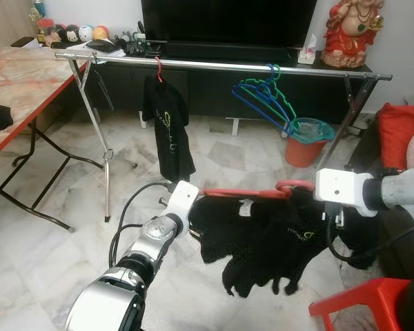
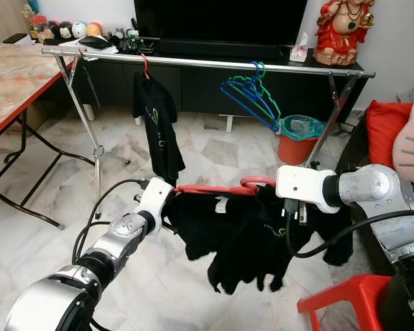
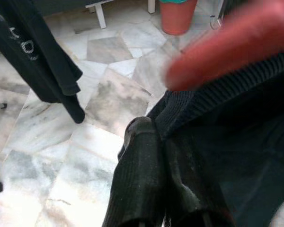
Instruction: Hang hanger
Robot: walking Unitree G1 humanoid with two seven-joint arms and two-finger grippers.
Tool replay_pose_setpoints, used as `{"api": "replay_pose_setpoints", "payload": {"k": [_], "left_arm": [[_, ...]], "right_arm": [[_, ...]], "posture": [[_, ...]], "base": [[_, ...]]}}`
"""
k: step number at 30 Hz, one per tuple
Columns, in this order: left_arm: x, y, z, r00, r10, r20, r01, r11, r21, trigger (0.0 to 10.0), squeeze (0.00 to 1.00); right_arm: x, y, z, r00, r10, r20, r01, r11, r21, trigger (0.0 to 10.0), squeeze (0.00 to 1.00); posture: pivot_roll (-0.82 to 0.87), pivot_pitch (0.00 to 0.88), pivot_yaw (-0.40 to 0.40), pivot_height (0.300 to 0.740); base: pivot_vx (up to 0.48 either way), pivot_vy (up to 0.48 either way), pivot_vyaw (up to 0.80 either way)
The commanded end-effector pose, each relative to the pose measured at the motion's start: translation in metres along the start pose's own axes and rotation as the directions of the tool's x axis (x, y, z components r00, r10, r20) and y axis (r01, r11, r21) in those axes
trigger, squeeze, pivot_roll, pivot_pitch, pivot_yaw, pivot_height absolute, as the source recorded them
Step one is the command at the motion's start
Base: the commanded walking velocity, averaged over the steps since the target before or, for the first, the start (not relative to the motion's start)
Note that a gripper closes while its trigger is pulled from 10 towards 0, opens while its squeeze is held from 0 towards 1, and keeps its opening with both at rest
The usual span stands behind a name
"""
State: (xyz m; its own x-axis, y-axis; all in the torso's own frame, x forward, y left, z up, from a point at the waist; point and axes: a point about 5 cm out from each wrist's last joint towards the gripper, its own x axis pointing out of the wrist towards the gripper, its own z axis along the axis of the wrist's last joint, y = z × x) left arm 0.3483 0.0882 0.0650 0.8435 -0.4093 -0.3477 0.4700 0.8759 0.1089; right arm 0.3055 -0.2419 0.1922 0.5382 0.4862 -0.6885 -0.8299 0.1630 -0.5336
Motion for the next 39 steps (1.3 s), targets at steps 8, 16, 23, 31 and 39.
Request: {"api": "replay_pose_setpoints", "payload": {"k": [8,16,23,31,39], "left_arm": [[-0.005,0.012,-0.007,0.998,0.054,-0.028,-0.055,0.998,-0.022,0.0,0.00],[-0.004,0.011,-0.004,0.999,0.046,-0.024,-0.047,0.999,-0.014,0.0,0.00],[-0.001,0.009,0.004,1.000,0.030,0.001,-0.030,0.999,-0.012,0.0,0.00],[0.001,-0.002,0.010,0.998,-0.055,0.013,0.055,0.998,-0.005,0.0,0.00],[0.005,-0.018,0.025,0.988,-0.140,0.067,0.142,0.989,-0.033,0.0,0.00]], "right_arm": [[-0.001,0.007,-0.018,0.993,0.031,-0.111,-0.032,0.999,-0.004,0.0,0.00],[0.000,0.010,-0.035,0.964,0.035,-0.262,-0.046,0.998,-0.033,0.0,0.00],[0.013,0.019,-0.048,0.941,0.020,-0.339,-0.041,0.998,-0.053,0.0,0.00],[0.037,0.027,-0.040,0.957,-0.050,-0.285,0.041,0.998,-0.039,0.0,0.00],[0.074,0.046,-0.024,0.975,-0.061,-0.216,0.070,0.997,0.037,0.0,0.00]], "posture": [[-0.08,0.000,-0.013,0.740],[-0.08,0.000,-0.010,0.740],[-0.07,0.000,-0.012,0.740],[-0.07,0.000,-0.015,0.740],[-0.06,0.000,-0.023,0.740]], "base": [[0.000,0.000,0.00],[0.000,0.000,0.00],[0.000,0.000,0.00],[0.000,0.000,0.00],[0.000,0.000,0.00]]}}
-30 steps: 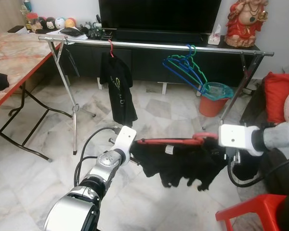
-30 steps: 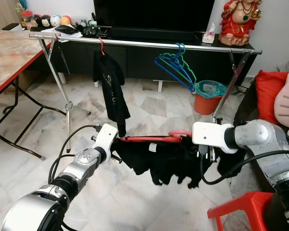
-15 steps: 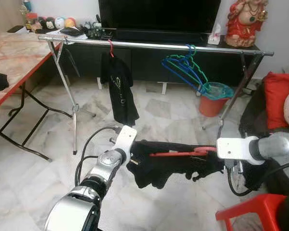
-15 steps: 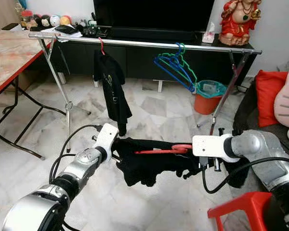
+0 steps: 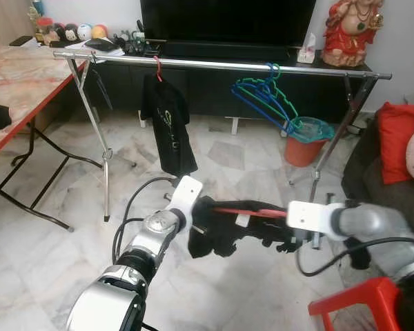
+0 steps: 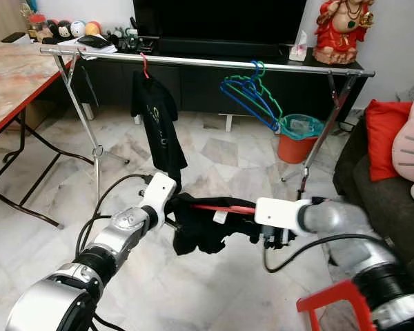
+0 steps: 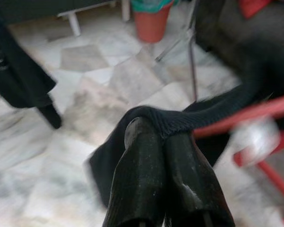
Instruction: Hang hanger
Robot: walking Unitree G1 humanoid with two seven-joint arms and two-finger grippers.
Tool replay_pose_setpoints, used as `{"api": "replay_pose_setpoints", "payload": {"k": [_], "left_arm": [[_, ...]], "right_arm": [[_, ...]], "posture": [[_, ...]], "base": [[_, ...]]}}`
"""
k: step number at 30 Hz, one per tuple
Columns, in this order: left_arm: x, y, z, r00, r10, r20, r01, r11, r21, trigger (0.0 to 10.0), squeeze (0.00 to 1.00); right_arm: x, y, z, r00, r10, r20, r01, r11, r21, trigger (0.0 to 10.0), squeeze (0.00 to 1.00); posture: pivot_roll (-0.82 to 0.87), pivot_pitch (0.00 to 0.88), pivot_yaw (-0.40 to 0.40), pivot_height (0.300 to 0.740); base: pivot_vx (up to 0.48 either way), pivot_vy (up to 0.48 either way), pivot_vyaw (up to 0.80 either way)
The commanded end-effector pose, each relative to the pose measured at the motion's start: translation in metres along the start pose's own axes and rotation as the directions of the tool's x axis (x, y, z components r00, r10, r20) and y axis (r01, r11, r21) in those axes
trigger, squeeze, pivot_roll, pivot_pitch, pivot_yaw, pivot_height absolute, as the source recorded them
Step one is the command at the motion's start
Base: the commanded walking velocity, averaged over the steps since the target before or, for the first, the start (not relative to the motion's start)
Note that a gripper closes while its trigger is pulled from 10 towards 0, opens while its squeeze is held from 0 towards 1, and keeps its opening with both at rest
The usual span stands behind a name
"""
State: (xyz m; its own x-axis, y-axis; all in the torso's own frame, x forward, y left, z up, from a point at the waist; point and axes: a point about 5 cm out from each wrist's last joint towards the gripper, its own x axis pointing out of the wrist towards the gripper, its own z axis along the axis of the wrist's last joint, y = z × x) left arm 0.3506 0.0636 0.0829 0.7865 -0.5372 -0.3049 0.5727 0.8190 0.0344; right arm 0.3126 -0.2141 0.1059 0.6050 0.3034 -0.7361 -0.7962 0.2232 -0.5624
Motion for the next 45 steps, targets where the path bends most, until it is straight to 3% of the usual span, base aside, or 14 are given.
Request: {"api": "replay_pose_setpoints", "payload": {"k": [1,9,16,18,19,20,45], "left_arm": [[0.001,-0.004,0.006,0.999,-0.031,0.030,0.031,0.999,-0.009,0.0,0.00],[0.002,-0.016,0.025,0.990,-0.111,0.092,0.110,0.994,0.021,0.0,0.00],[-0.004,-0.014,0.040,0.983,-0.148,0.111,0.143,0.988,0.056,0.0,0.00],[-0.007,-0.018,0.040,0.978,-0.187,0.097,0.180,0.981,0.074,0.0,0.00],[-0.009,-0.023,0.035,0.970,-0.233,0.063,0.227,0.970,0.090,0.0,0.00],[-0.009,-0.025,0.033,0.968,-0.247,0.050,0.242,0.966,0.096,0.0,0.00],[-0.009,-0.025,0.033,0.968,-0.247,0.050,0.242,0.966,0.096,0.0,0.00]], "right_arm": [[0.004,0.007,-0.005,0.999,0.007,-0.042,-0.007,1.000,0.000,0.0,0.00],[0.022,0.006,-0.014,0.973,-0.133,-0.189,0.162,0.976,0.146,0.0,0.00],[0.029,-0.001,-0.020,0.938,-0.222,-0.267,0.284,0.932,0.224,0.0,0.00],[0.034,-0.005,-0.010,0.944,-0.256,-0.210,0.315,0.889,0.332,0.0,0.00],[0.037,-0.008,0.002,0.951,-0.277,-0.139,0.310,0.845,0.436,0.0,0.00],[0.038,-0.009,0.006,0.951,-0.285,-0.118,0.306,0.830,0.465,0.0,0.00],[0.038,-0.009,0.006,0.951,-0.285,-0.118,0.306,0.830,0.465,0.0,0.00]], "posture": [[-0.06,0.000,-0.025,0.740],[-0.05,0.000,-0.033,0.740],[-0.04,0.000,-0.043,0.740],[-0.04,0.000,-0.045,0.740],[-0.03,0.000,-0.045,0.740],[-0.03,0.000,-0.045,0.740],[-0.03,0.000,-0.045,0.740]], "base": [[0.000,0.000,0.00],[0.000,0.000,0.00],[0.000,0.000,0.00],[0.000,0.000,0.00],[0.000,0.000,0.00],[0.000,0.000,0.00],[0.000,0.000,0.00]]}}
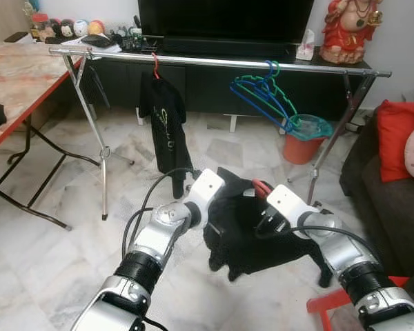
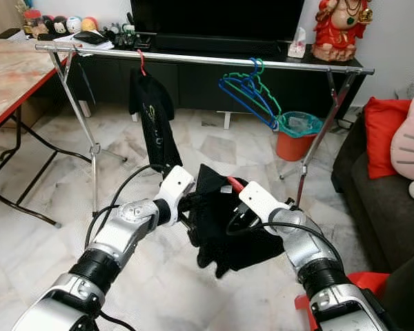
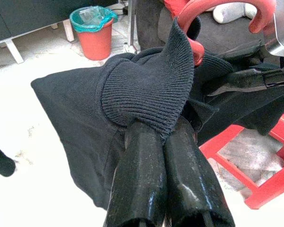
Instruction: Hang hanger
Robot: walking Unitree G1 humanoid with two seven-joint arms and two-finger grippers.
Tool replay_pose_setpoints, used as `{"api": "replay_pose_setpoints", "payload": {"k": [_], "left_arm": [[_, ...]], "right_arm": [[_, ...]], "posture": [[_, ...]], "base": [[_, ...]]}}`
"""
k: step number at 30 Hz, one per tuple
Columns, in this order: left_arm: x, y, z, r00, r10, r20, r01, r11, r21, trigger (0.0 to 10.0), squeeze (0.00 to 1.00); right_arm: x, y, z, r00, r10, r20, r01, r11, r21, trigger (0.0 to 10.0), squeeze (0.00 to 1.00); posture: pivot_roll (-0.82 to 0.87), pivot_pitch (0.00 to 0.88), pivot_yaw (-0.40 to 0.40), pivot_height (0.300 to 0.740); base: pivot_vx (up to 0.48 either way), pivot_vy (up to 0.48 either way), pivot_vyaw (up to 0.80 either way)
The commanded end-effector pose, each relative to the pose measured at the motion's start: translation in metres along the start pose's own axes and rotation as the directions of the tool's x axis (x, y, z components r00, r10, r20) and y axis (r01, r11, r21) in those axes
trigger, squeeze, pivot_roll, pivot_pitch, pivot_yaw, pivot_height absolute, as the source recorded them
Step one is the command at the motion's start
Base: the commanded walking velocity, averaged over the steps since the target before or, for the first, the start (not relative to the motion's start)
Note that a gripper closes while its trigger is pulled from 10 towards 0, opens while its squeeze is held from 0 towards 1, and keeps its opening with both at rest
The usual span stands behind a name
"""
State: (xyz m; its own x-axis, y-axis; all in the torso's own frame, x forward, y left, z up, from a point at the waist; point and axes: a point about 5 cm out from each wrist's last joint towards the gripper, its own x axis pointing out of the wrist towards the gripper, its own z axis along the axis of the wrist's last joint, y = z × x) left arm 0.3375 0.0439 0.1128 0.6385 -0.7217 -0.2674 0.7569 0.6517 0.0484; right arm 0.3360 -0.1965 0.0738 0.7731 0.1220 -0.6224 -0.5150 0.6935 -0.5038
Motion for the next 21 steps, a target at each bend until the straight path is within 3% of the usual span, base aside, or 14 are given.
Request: {"api": "replay_pose_setpoints", "payload": {"k": [1,4,5,6,7,8,9,21], "left_arm": [[0.000,-0.002,0.004,1.000,-0.012,0.013,0.012,1.000,0.006,0.0,0.00],[0.000,-0.002,0.004,1.000,-0.012,0.013,0.012,1.000,0.006,0.0,0.00],[-0.002,-0.005,0.003,1.000,-0.029,-0.005,0.029,0.999,0.012,0.0,0.00],[0.003,-0.023,-0.009,0.992,-0.106,-0.067,0.112,0.991,0.080,10.0,0.00],[0.003,-0.023,-0.009,0.992,-0.106,-0.067,0.112,0.991,0.080,10.0,0.00],[0.007,-0.047,-0.023,0.970,-0.196,-0.145,0.218,0.964,0.151,10.0,0.00],[0.008,-0.051,-0.025,0.964,-0.213,-0.160,0.239,0.957,0.164,10.0,0.00],[0.008,-0.053,-0.023,0.967,-0.207,-0.150,0.231,0.958,0.169,10.0,0.00]], "right_arm": [[-0.003,-0.011,0.008,0.999,-0.039,0.029,0.038,0.999,0.017,0.0,0.00],[-0.003,-0.011,0.008,0.999,-0.039,0.029,0.038,0.999,0.017,0.0,0.00],[-0.001,-0.011,0.011,0.998,-0.039,0.049,0.036,0.998,0.055,0.0,0.00],[0.004,-0.001,0.027,0.992,-0.008,0.123,-0.009,0.990,0.138,0.0,0.00],[0.004,-0.001,0.027,0.992,-0.008,0.123,-0.009,0.990,0.138,0.0,0.00],[0.007,0.011,0.047,0.977,0.026,0.211,-0.075,0.971,0.226,0.0,0.00],[0.008,0.013,0.050,0.973,0.033,0.228,-0.089,0.967,0.239,0.0,0.00],[0.008,0.015,0.054,0.968,0.044,0.246,-0.106,0.964,0.246,0.0,0.00]], "posture": [[-0.03,0.000,-0.045,0.740],[-0.03,0.000,-0.045,0.740],[-0.03,0.000,-0.045,0.740],[-0.03,0.000,-0.059,0.740],[-0.03,0.000,-0.059,0.740],[-0.03,0.000,-0.058,0.740],[-0.03,0.000,-0.057,0.740],[-0.03,0.000,-0.059,0.740]], "base": [[0.000,0.000,0.00],[0.000,0.000,0.00],[0.000,0.000,0.00],[0.000,0.000,0.00],[0.000,0.000,0.00],[0.000,0.000,0.00],[0.000,0.000,0.00],[0.000,0.000,0.00]]}}
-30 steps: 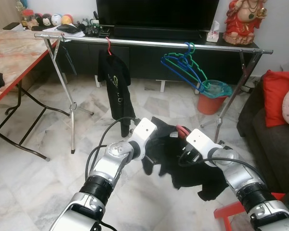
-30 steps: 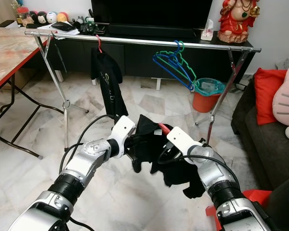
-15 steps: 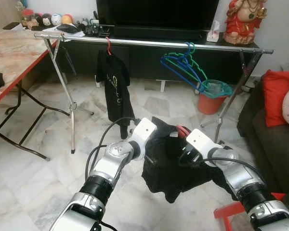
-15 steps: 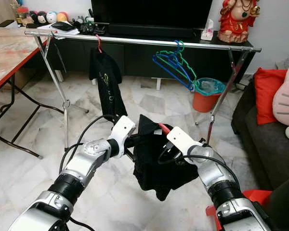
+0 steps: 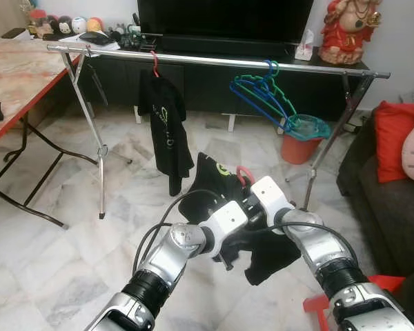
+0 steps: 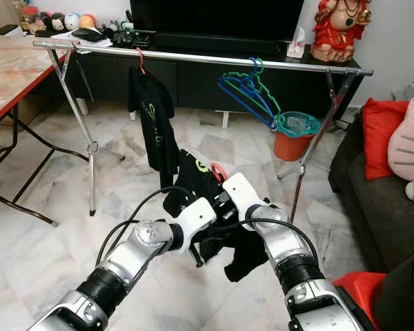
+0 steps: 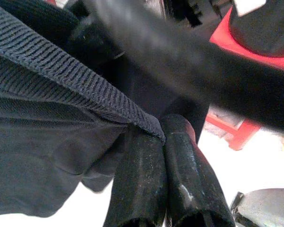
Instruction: Hang hanger
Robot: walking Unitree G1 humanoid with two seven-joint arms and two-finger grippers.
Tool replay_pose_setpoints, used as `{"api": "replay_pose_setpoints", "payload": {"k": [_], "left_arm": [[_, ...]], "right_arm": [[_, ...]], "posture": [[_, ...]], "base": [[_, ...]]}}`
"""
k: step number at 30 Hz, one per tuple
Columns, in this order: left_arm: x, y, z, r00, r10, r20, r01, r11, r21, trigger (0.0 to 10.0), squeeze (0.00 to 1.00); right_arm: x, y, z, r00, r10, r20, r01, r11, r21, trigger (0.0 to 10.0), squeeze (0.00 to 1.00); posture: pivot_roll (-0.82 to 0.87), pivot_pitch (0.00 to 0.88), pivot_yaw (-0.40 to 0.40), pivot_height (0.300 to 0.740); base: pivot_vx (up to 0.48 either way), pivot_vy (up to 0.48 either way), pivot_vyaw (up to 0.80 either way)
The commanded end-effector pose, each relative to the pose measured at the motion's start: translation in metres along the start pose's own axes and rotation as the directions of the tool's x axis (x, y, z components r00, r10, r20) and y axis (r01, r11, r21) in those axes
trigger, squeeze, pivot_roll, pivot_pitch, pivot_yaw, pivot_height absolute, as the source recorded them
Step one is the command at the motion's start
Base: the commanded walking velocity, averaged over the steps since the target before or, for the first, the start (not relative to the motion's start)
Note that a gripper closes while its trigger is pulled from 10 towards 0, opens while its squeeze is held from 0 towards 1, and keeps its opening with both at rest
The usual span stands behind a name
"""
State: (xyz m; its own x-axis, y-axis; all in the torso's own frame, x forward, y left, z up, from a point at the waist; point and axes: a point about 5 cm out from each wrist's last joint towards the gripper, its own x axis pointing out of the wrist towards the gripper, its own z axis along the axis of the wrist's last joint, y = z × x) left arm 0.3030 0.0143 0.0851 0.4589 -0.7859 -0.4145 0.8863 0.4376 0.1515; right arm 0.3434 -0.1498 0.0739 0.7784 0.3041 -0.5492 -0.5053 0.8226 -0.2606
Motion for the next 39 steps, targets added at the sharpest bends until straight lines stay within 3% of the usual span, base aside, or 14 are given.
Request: {"api": "replay_pose_setpoints", "payload": {"k": [1,4,9,10,18,24,26,27,31,36,39], "left_arm": [[0.002,-0.005,0.003,1.000,-0.019,0.003,0.019,1.000,0.007,10.0,0.00],[-0.002,0.001,-0.004,0.999,0.026,-0.041,-0.023,0.997,0.076,10.0,0.00],[-0.005,0.003,-0.009,0.998,0.036,-0.059,-0.031,0.996,0.087,10.0,0.00],[-0.005,0.003,-0.011,0.997,0.033,-0.068,-0.027,0.996,0.089,10.0,1.00],[-0.006,0.001,-0.010,0.998,0.023,-0.063,-0.016,0.994,0.105,10.0,1.00],[-0.014,0.008,-0.003,0.999,0.030,-0.020,-0.027,0.991,0.127,10.0,1.00],[-0.025,0.016,0.007,0.997,0.029,0.068,-0.038,0.990,0.135,10.0,1.00],[-0.025,0.016,0.007,0.997,0.029,0.068,-0.038,0.990,0.135,10.0,1.00],[-0.050,0.023,0.015,0.988,-0.030,0.149,0.013,0.993,0.115,10.0,1.00],[-0.076,0.024,0.011,0.982,-0.125,0.142,0.109,0.988,0.112,10.0,1.00],[-0.081,0.025,0.011,0.980,-0.136,0.148,0.121,0.987,0.108,10.0,1.00]], "right_arm": [[-0.001,-0.009,0.020,0.997,-0.026,0.075,0.027,1.000,-0.010,0.0,0.00],[-0.003,-0.015,0.015,0.998,-0.033,0.055,0.036,0.998,-0.046,0.0,0.00],[-0.005,-0.017,0.013,0.999,-0.024,0.047,0.027,0.998,-0.064,0.0,0.00],[-0.005,-0.018,0.013,0.999,-0.025,0.047,0.028,0.997,-0.066,0.0,0.00],[-0.005,-0.019,0.014,0.998,-0.010,0.056,0.015,0.996,-0.089,0.0,0.00],[-0.008,-0.022,0.011,0.998,0.030,0.059,-0.021,0.989,-0.145,0.0,0.00],[-0.012,-0.026,0.006,0.997,0.061,0.047,-0.051,0.979,-0.198,0.0,0.00],[-0.012,-0.026,0.006,0.997,0.061,0.047,-0.051,0.979,-0.198,0.0,0.00],[-0.018,-0.036,-0.006,0.997,0.074,0.011,-0.069,0.967,-0.244,0.0,0.00],[-0.025,-0.048,-0.015,0.996,0.086,-0.006,-0.084,0.961,-0.263,0.0,0.00],[-0.028,-0.050,-0.014,0.993,0.114,0.010,-0.107,0.956,-0.275,0.0,0.00]], "posture": [[-0.03,0.000,-0.059,0.740],[-0.03,0.000,-0.059,0.740],[-0.03,0.000,-0.059,0.740],[-0.02,0.000,-0.059,0.740],[-0.02,0.000,-0.058,0.740],[-0.02,0.000,-0.056,0.740],[-0.02,0.000,-0.055,0.740],[-0.02,0.000,-0.055,0.740],[-0.01,0.000,-0.057,0.740],[-0.01,0.000,-0.055,0.740],[-0.01,0.000,-0.055,0.740]], "base": [[0.000,0.000,0.00],[0.000,0.000,0.00],[0.000,0.000,0.00],[0.000,0.000,0.00],[0.000,0.000,0.00],[0.000,0.000,0.00],[0.000,0.000,0.00],[0.000,0.000,0.00],[0.000,0.000,0.00],[0.000,0.000,0.00],[0.000,0.000,0.00]]}}
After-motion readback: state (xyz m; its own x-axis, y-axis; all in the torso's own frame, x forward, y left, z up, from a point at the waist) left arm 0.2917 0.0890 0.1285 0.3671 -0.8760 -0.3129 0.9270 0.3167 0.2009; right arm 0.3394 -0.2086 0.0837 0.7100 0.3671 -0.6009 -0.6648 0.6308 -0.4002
